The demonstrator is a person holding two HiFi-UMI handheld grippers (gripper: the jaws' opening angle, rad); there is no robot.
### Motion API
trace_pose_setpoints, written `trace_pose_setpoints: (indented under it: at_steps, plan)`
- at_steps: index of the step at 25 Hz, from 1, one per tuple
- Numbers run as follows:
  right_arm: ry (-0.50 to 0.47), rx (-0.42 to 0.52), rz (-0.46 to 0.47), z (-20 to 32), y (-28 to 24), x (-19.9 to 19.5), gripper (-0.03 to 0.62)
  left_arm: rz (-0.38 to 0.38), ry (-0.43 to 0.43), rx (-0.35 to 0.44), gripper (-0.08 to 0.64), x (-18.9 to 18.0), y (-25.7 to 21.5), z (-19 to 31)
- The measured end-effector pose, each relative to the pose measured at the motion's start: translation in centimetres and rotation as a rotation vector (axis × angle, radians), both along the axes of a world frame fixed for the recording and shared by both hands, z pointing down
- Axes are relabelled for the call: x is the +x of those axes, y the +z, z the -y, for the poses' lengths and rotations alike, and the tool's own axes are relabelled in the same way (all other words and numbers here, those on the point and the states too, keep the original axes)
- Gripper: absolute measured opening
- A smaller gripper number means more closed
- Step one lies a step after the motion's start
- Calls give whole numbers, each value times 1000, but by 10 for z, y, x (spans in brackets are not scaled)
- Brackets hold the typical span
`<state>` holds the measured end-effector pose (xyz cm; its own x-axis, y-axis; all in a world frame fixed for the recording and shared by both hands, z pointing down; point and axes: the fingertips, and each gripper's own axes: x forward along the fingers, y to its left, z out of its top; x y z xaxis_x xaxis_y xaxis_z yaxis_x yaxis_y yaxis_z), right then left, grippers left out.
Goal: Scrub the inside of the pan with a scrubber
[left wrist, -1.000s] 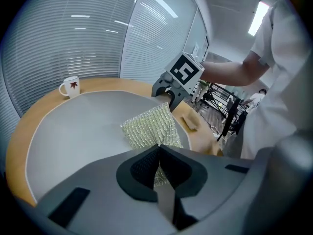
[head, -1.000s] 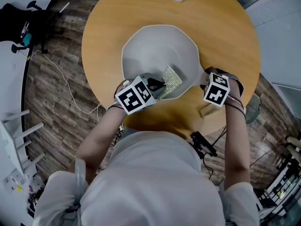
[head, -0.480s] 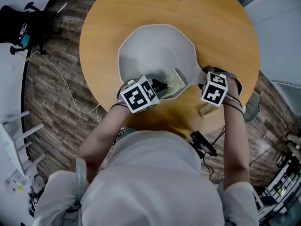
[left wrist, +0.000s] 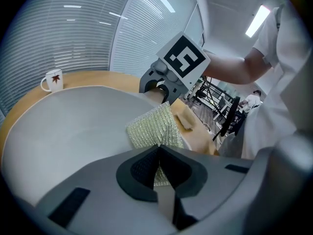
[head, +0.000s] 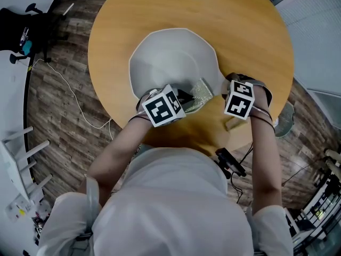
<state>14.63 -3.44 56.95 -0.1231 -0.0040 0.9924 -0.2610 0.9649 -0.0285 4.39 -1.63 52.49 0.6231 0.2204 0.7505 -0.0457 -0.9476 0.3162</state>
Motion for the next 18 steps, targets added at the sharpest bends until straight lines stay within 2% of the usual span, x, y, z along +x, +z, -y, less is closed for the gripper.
trace_pose_setpoints:
  at_steps: [18]
  plan:
    - [-1,-2,-4,-3,-1,1,190,-22,-29,24,17,28,3,14]
